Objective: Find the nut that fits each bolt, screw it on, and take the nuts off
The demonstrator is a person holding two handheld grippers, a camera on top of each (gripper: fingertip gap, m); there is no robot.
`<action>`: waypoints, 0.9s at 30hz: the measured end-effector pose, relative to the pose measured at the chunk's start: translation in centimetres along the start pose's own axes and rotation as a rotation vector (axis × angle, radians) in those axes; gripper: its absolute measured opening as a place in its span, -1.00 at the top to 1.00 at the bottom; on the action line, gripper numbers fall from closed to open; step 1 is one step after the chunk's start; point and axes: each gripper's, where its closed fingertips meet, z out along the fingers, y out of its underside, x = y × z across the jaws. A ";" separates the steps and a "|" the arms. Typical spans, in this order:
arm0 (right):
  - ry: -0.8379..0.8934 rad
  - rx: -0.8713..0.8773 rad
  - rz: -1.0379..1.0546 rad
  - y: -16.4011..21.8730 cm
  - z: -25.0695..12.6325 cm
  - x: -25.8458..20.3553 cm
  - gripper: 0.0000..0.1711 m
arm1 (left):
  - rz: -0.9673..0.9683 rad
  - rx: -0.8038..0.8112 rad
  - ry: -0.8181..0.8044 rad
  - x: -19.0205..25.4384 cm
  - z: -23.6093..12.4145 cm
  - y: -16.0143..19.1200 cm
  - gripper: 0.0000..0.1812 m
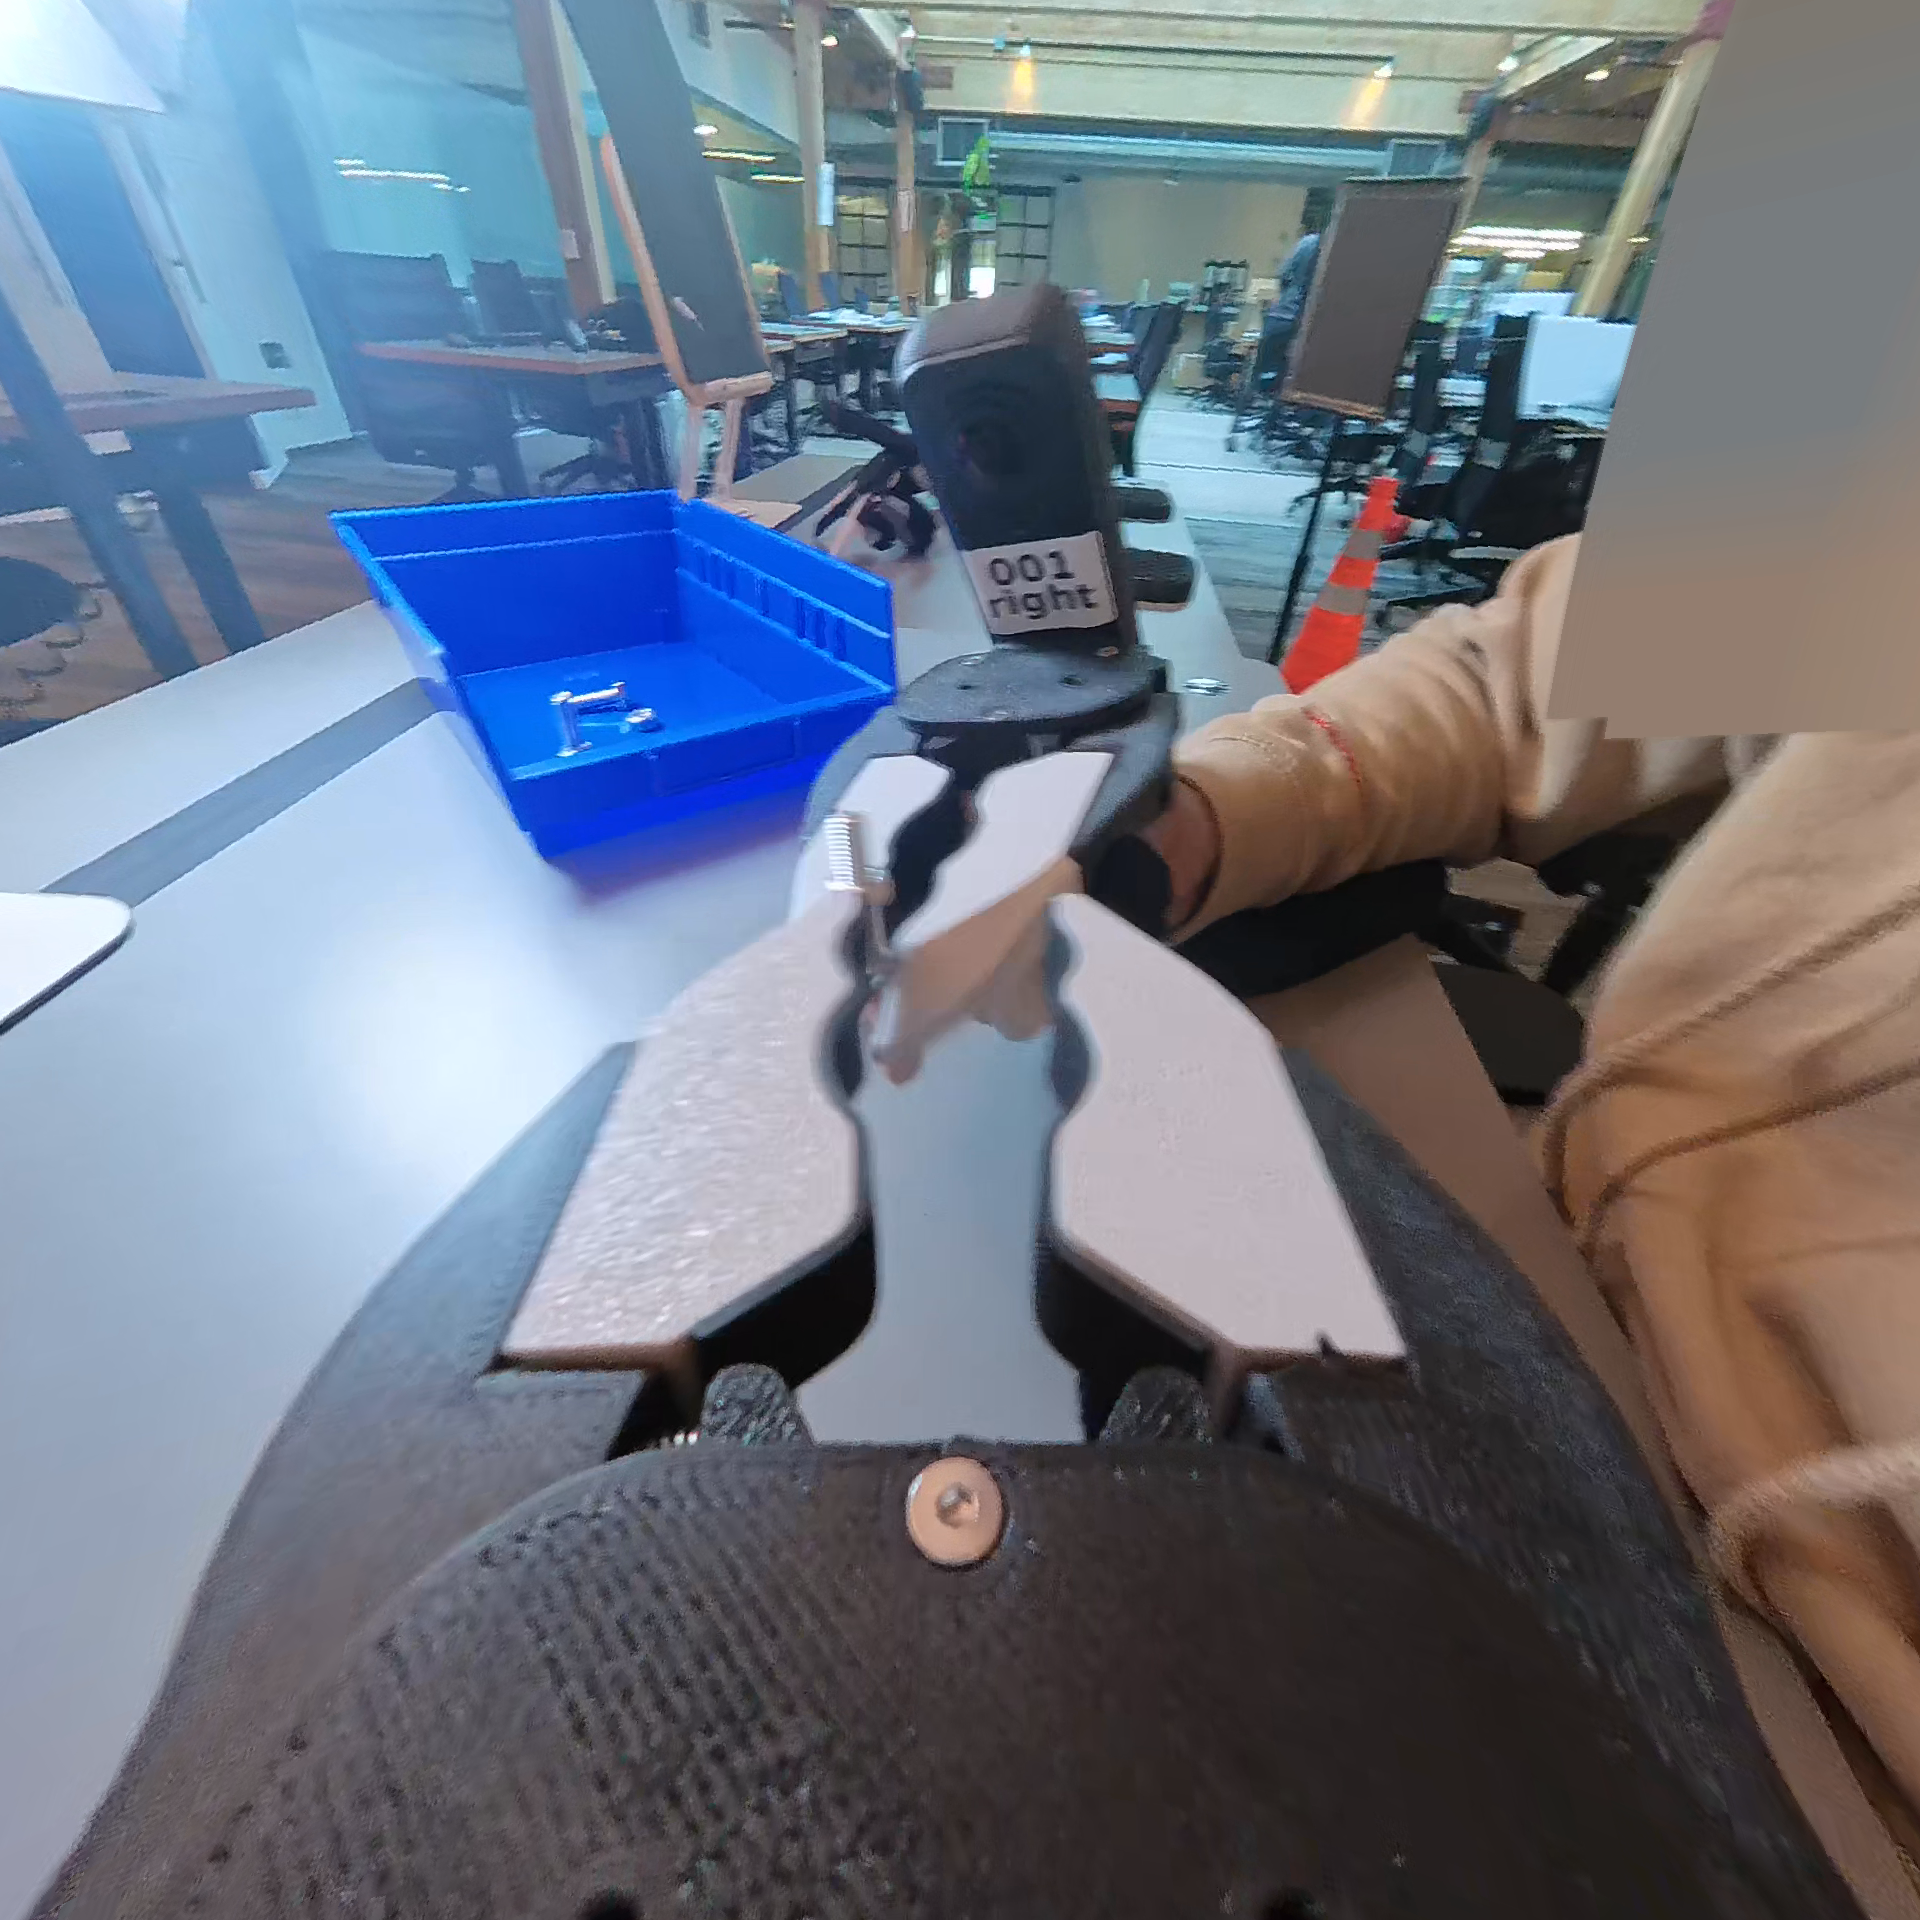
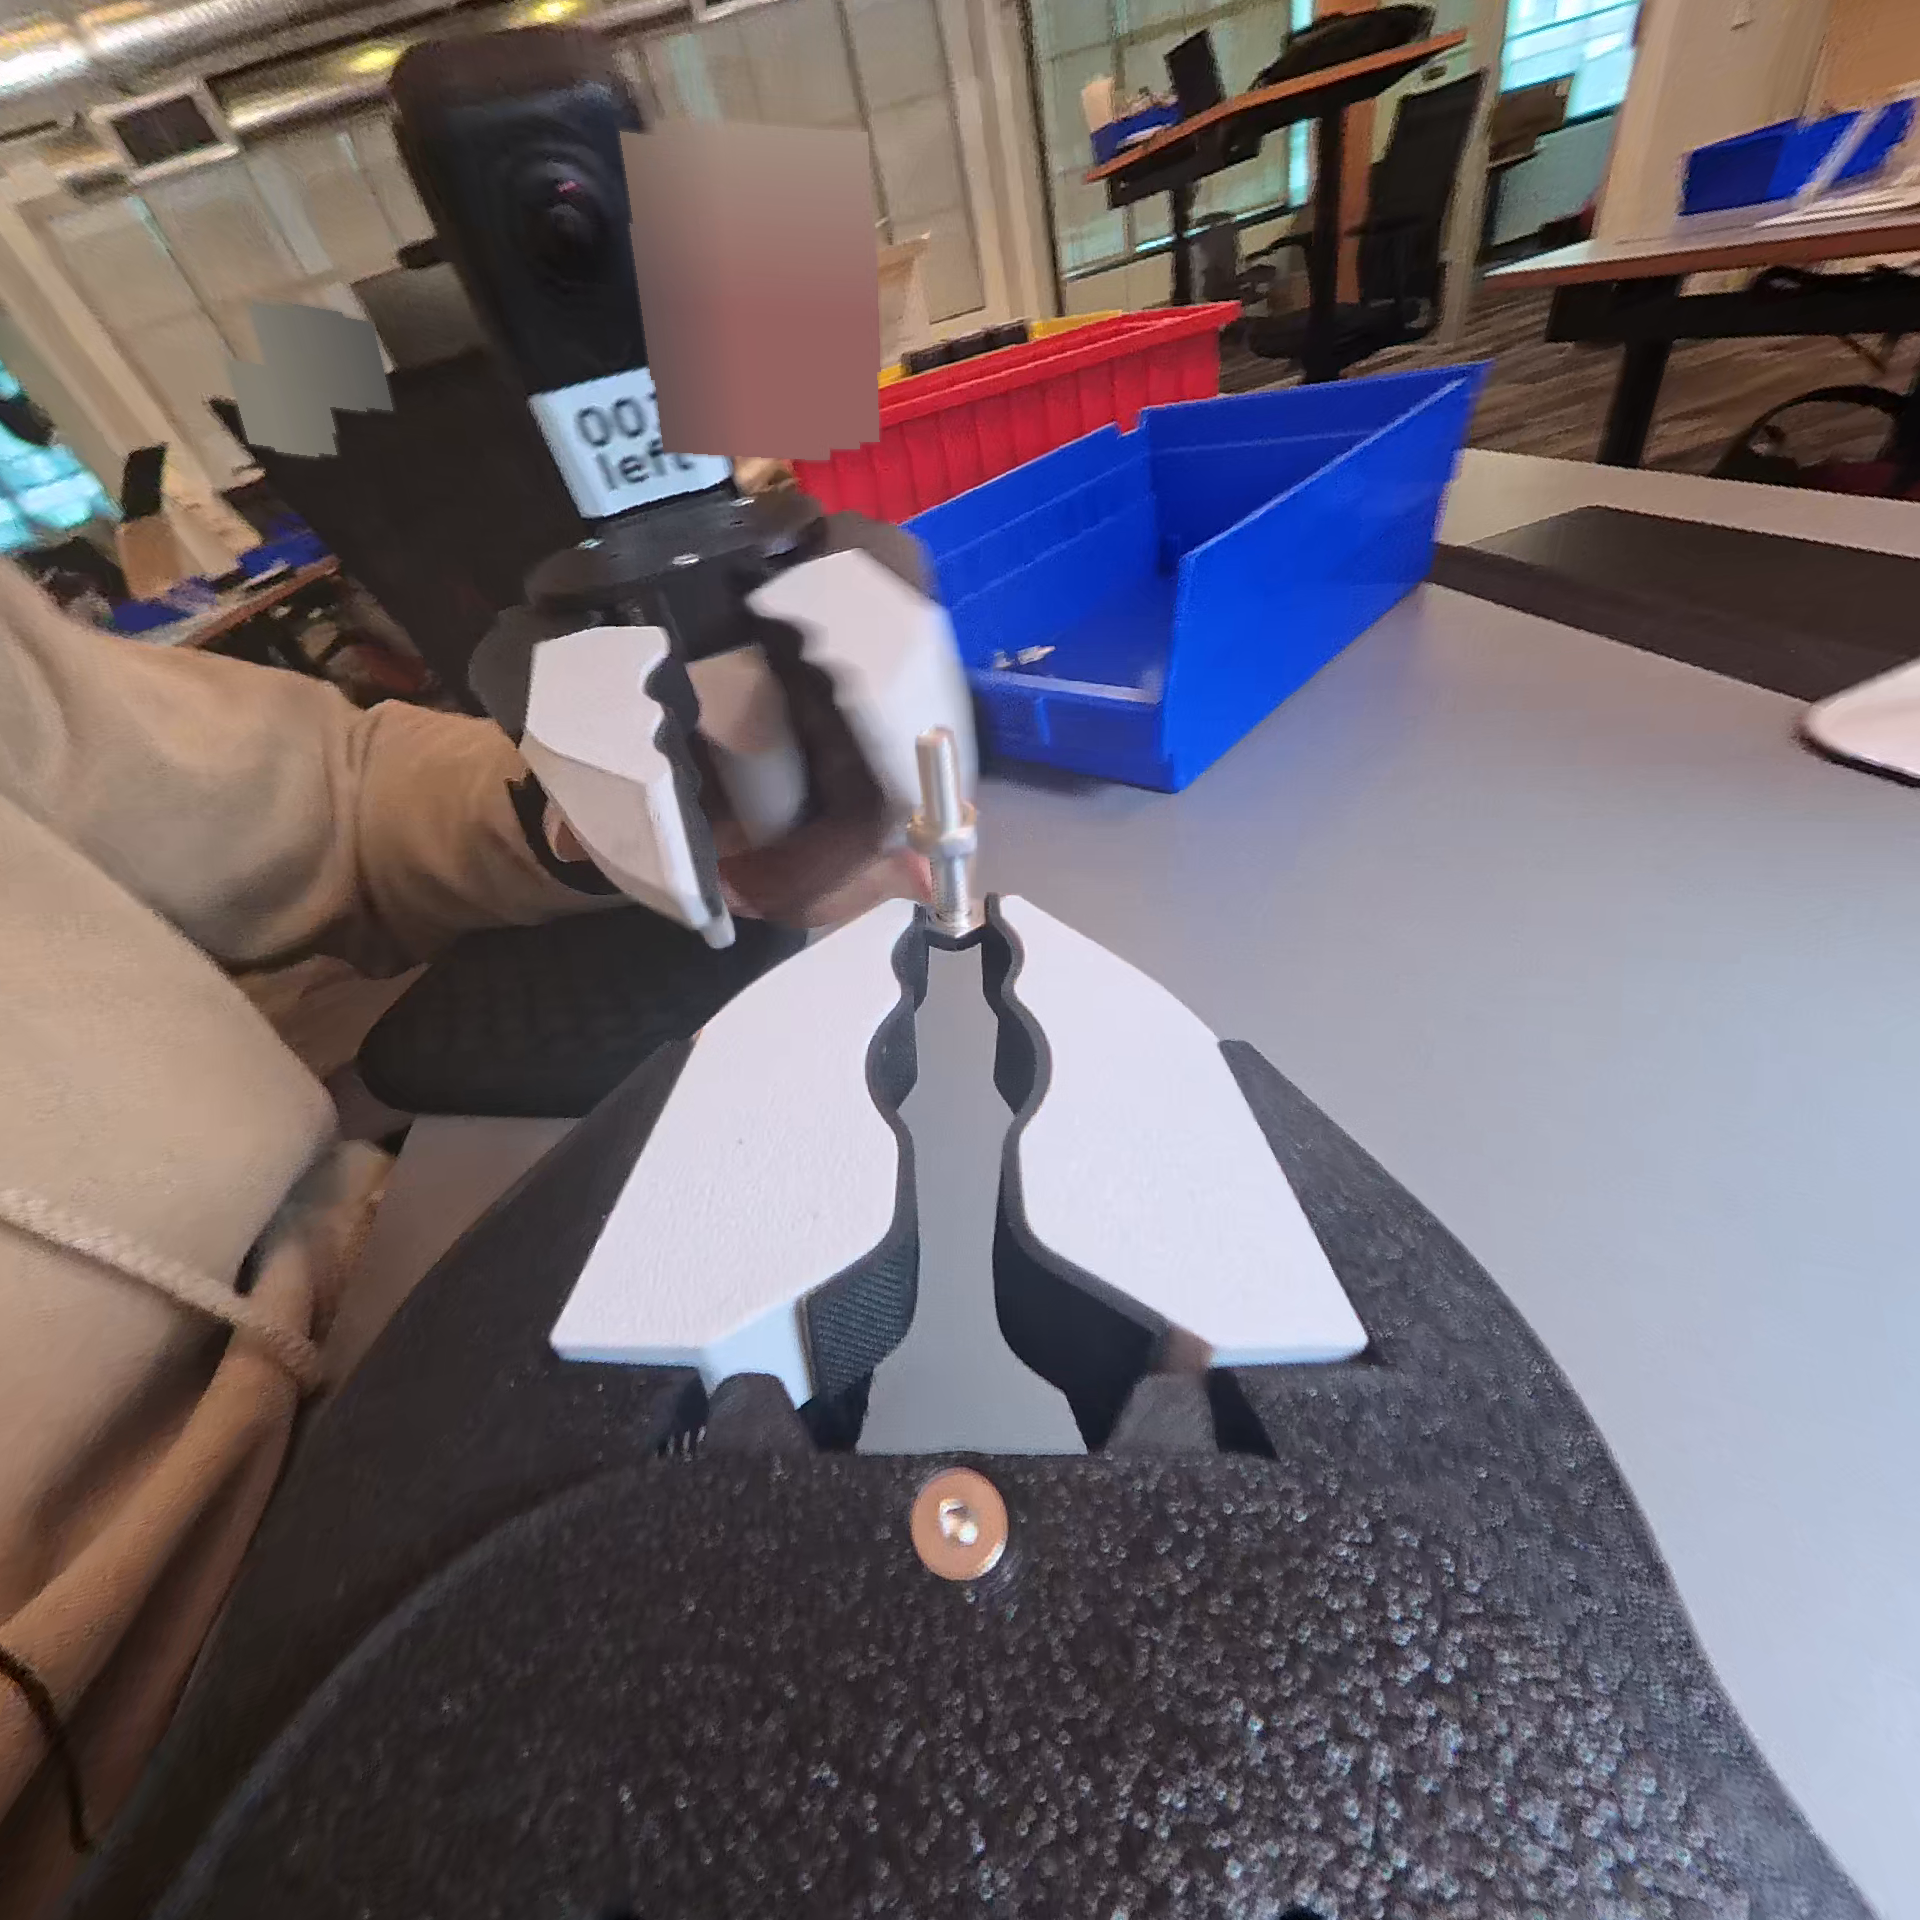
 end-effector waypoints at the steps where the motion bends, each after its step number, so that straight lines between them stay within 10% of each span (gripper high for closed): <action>1: 0.016 0.011 0.019 -0.2 -0.3 0.5 0.88 | 0.001 0.013 0.053 0.7 -0.3 -0.3 0.90; 9: -0.024 -0.027 -0.002 0.5 0.4 -0.6 0.88 | -0.004 0.015 -0.045 -0.8 0.1 0.0 0.58; 14: 0.024 -0.003 0.022 -0.1 -0.3 0.7 0.89 | -0.029 0.035 0.061 0.7 -0.4 -0.5 0.87; 24: -0.005 -0.039 0.002 0.6 0.3 -0.2 0.88 | -0.017 0.007 -0.013 -0.3 0.2 0.1 0.57; 27: 0.043 -0.011 0.047 0.0 -0.3 1.2 0.89 | -0.062 0.043 0.054 0.3 -0.5 -0.7 0.80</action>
